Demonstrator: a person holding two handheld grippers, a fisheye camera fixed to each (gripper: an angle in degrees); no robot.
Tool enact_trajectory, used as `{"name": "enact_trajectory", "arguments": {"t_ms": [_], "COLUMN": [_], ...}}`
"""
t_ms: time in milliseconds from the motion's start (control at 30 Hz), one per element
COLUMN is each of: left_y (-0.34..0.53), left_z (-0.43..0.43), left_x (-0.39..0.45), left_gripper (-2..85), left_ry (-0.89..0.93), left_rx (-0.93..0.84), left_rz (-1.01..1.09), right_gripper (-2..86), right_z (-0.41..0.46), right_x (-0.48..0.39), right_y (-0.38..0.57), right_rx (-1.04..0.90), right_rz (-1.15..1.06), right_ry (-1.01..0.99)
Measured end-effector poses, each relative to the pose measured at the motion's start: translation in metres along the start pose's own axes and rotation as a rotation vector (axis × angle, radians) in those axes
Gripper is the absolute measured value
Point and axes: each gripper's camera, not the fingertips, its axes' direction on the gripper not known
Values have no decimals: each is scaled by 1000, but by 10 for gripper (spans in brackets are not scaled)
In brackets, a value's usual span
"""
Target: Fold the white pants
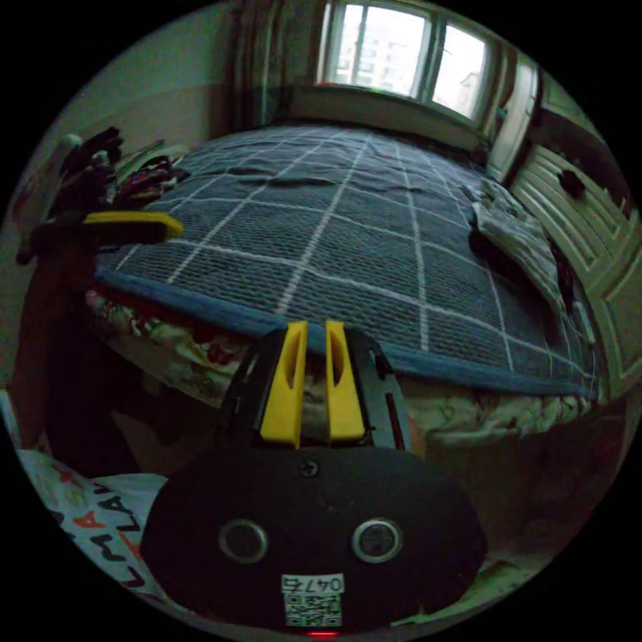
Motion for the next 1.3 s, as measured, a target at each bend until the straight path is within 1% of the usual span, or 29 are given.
{"name": "enact_trajectory", "arguments": {"t_ms": [100,167,200,233,300,333,367,400,500,567,633,667,700,733,767,800,833,867,933,1000,1100,1167,1233,1300], "left_y": [-16,-33,-37,-45,-56,-62,-67,-68,-73,-79,-85,-91,-95,-105,-117,-124,-138,-154,-178,-203,-239,-266,-288,-314], "left_z": [19,31,34,41,54,65,77,81,83,85,85,84,82,78,72,68,61,55,49,48,56,67,77,91], "left_x": [38,60,64,71,77,81,86,88,103,113,121,126,129,136,144,148,157,167,184,204,237,257,265,270], "left_gripper": [-4,-5,-5,-2,13,34,39,41,45,47,54,102,126,135,138,136,130,121,112,106,86,75,69,74], "left_ry": [-66,-101,-87,-36,51,90,107,104,70,52,42,38,44,79,139,165,201,219,236,236,193,161,158,160], "left_rx": [-62,-80,-84,-96,-139,-177,-223,-232,-163,-143,-148,-157,-156,-150,-134,-119,-84,-51,-13,4,28,92,174,196], "left_rz": [34,46,51,56,36,24,14,5,19,26,22,21,28,51,83,97,121,149,198,250,324,370,364,348], "right_gripper": [0,-5,-9,-10,-10,-10,-9,-7,8,42,90,93,90,79,67,43,25,16,-2,-9,-11,-12,-12,-12], "right_z": [-23,-34,-37,-42,-56,-65,-70,-80,-102,-117,-138,-145,-164,-186,-197,-217,-233,-240,-257,-265,-268,-266,-279,-292], "right_x": [47,70,85,99,124,142,153,174,227,255,289,298,316,335,345,368,393,407,466,507,558,583,618,640], "right_y": [38,56,67,77,94,105,111,122,150,162,173,175,181,186,189,192,191,190,185,190,218,236,250,255], "right_rx": [42,31,-8,-21,7,19,26,43,73,78,89,106,183,280,329,405,438,438,407,406,419,389,445,482], "right_rz": [42,14,-12,-19,-6,20,35,61,103,102,91,96,112,117,127,140,142,145,175,215,281,348,388,388], "right_ry": [65,61,34,33,38,17,0,-41,-153,-209,-334,-349,-310,-222,-167,-69,-8,8,6,-2,22,14,-64,-39]}}
